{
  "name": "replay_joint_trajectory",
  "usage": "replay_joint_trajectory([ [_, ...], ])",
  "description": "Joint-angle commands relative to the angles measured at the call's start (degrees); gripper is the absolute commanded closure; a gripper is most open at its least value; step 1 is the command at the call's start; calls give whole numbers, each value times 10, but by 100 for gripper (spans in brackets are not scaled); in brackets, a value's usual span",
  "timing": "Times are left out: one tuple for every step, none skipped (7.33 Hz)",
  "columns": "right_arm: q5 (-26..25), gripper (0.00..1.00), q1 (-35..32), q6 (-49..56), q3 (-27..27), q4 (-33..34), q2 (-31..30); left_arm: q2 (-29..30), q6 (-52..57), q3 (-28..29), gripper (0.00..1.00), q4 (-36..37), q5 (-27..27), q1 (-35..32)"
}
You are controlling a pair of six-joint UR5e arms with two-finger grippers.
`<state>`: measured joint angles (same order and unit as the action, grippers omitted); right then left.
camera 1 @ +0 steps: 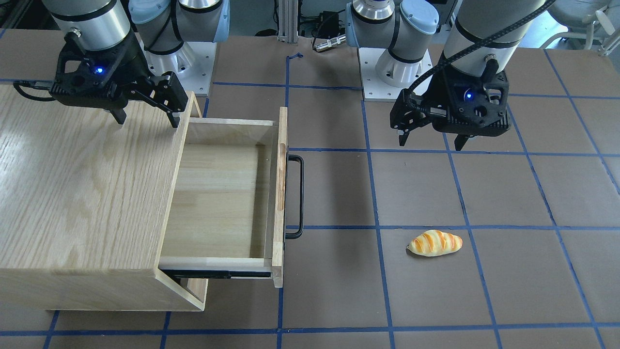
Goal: Open upper drawer
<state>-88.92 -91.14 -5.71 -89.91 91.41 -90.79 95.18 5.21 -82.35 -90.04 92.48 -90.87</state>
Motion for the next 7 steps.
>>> replay_joint_trajectory([
  [0, 0, 0, 0, 0, 0, 0, -11, 2, -20, 0, 9, 2, 15],
  [0, 0, 0, 0, 0, 0, 0, -15, 7, -21, 0, 7, 5, 24],
  [1, 0, 0, 0, 0, 0, 0, -17, 1, -22, 0, 7, 2, 24],
  [0, 0, 0, 0, 0, 0, 0, -18, -2, -22, 0, 5, 2, 24],
  [0, 0, 0, 0, 0, 0, 0, -21, -3, -22, 0, 4, 1, 24],
  [1, 0, 0, 0, 0, 0, 0, -22, -3, -23, 0, 4, -2, 24],
  [0, 0, 0, 0, 0, 0, 0, -24, -2, -27, 0, 4, -2, 24],
])
